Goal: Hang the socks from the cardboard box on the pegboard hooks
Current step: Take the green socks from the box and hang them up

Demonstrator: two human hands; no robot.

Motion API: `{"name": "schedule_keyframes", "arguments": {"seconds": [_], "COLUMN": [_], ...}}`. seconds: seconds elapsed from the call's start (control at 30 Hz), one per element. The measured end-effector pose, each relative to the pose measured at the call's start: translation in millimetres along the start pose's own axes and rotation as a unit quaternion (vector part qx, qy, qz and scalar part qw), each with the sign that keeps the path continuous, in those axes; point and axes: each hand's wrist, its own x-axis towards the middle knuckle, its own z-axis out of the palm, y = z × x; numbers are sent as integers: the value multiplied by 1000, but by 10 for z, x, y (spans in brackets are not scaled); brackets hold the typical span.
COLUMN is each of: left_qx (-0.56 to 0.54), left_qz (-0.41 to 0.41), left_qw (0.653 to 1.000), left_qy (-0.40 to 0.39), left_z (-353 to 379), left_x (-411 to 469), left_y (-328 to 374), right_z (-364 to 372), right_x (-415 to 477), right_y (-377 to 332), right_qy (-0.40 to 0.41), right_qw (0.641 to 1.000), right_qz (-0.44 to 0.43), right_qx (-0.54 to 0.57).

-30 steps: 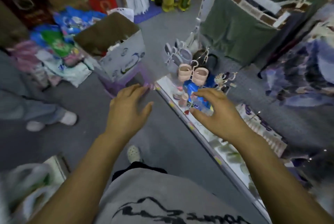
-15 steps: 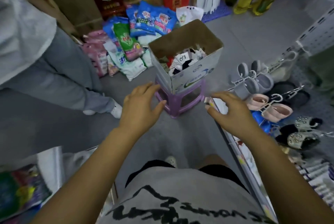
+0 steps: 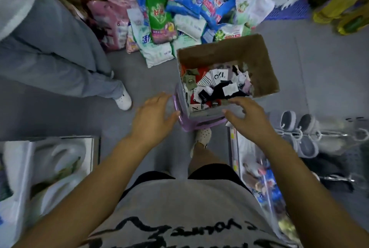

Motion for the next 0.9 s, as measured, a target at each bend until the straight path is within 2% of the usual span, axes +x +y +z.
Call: {"name": "schedule_keyframes", "arguments": {"seconds": [0.13,0.23,0.33,0.4,0.5,0.57,0.7,0.9], "left_qx": [-87,-165,-200,-235,-364,-409,-444,-441], "left_qz": [-83,-167,-217,-231,-252,-258,-243,-241], "left_qw": [993,972,955,944,896,874,861,864], "left_qy": [-15,-27,-16,15,35,41,41,17], "left_z": [235,450,646,722,794,832,848,863], "left_x": [665,1131,1489,1666,1830,1850,1839,1887], "left_y": [154,184,114,54,-41,-96,-150,-261], "right_z": [-137,-110,68,295,716,1001,1468,1712], "right_x": [872,1466,1982,2297,2657,2822,3054,3120], "right_y": [256,409,495,493,541,578,645,824], "right_qy": [-73,-124,-164,-185,-194,-180,-192,-218], "right_qw": [997,991,985,982,979,981,976,945], "right_qz": [1,5,24,46,62,64,93,207], "right_qx": [-27,-48,-46,-9,28,36,50,128]}}
